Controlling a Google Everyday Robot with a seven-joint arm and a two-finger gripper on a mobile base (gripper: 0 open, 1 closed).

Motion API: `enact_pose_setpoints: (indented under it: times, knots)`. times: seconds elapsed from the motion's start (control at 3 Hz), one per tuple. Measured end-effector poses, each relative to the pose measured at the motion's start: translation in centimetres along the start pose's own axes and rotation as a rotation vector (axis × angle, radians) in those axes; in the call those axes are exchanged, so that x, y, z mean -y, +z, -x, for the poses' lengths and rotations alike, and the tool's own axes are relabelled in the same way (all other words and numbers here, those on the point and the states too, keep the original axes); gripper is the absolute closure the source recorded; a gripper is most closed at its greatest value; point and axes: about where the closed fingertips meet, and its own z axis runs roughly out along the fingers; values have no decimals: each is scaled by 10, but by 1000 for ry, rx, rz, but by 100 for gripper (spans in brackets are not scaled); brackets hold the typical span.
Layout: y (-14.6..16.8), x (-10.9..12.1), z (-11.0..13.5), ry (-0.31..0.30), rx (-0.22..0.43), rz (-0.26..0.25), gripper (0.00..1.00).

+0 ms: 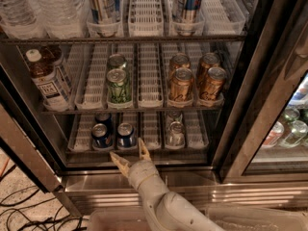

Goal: Pick pepsi can from bottom shelf of fridge

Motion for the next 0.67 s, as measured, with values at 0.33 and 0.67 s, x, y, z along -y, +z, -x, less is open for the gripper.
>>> enact_pose_setpoints:
  times: [0.33,0.67]
  knots:
    - [22,6,1,-10,9,31,25]
    - [40,10,6,-21,18,51,25]
